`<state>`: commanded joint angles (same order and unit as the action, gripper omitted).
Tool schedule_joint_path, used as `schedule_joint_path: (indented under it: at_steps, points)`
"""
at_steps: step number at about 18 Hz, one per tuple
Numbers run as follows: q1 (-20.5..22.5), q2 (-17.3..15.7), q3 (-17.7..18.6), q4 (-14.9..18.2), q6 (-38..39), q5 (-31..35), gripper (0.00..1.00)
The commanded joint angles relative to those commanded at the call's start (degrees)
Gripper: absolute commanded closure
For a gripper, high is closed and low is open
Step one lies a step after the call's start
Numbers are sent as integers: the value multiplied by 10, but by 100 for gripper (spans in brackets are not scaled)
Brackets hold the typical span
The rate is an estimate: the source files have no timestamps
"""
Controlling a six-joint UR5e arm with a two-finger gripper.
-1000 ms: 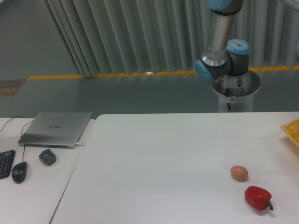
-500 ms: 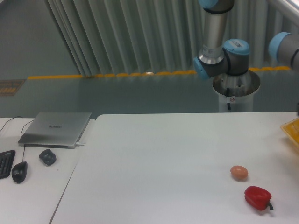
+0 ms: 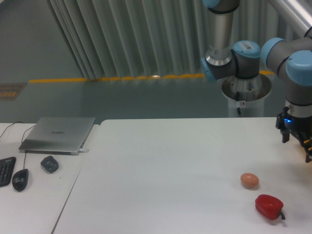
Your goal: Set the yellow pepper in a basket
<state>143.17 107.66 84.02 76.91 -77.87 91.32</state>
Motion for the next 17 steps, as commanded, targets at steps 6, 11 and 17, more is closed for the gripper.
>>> schedule_joint_path:
  at_steps: [6, 11, 17]
  points:
    - [-5, 13, -19, -1, -4, -2, 0]
    - [-39, -3, -10, 0, -4, 1, 0]
    - [-54, -8, 8, -4, 1, 5, 0]
